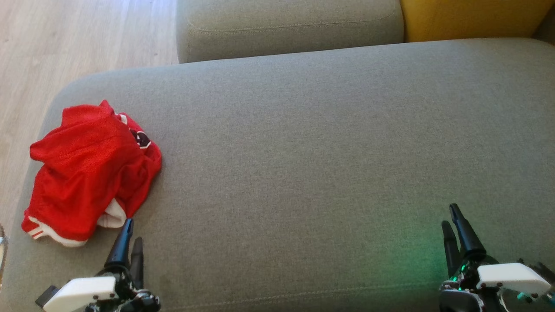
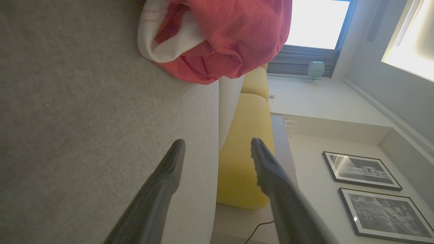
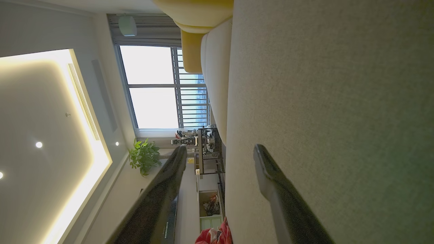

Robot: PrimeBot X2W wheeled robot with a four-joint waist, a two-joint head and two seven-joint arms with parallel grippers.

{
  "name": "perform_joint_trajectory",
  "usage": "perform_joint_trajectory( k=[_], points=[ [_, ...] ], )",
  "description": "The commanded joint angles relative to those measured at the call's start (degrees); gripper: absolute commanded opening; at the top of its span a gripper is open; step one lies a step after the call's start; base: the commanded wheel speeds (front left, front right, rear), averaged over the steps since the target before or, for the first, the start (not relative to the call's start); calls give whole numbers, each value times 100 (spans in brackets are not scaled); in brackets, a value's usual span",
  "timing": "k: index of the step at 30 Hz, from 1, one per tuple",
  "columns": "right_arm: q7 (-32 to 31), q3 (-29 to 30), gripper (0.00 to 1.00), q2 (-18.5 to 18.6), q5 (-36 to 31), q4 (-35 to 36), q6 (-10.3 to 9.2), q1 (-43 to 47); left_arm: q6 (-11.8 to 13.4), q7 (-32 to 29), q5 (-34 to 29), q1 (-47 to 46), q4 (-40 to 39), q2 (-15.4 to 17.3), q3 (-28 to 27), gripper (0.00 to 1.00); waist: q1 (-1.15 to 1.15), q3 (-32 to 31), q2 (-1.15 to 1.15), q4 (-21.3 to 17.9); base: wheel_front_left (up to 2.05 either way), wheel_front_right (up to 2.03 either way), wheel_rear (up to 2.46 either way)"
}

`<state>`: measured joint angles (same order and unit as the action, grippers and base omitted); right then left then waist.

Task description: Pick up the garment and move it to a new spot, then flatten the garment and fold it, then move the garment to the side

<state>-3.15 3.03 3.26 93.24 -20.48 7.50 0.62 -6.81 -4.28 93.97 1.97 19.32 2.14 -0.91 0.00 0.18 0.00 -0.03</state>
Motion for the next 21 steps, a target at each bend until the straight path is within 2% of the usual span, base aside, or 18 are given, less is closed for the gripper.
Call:
perform_joint_trajectory(
  k=[1,7,15,21],
  points=[
    [46,-37,100,24,-49,211,0,-258,-21,42,36,-236,-234,52,-17,100,0,-1,0,0,0,0,0],
    [140,-80,100,20,-560,260,0,-273,-24,194,-379,-254,-305,116,77,100,0,-7,0,-1,0,0,0],
    [265,-111,100,13,-1334,455,0,-282,-25,326,-1322,-250,-485,59,-11,100,0,-14,0,7,0,0,0],
    [343,-191,100,11,-1777,563,0,-289,25,407,-1789,-229,-648,55,38,100,0,-23,0,12,0,0,0]
  ],
)
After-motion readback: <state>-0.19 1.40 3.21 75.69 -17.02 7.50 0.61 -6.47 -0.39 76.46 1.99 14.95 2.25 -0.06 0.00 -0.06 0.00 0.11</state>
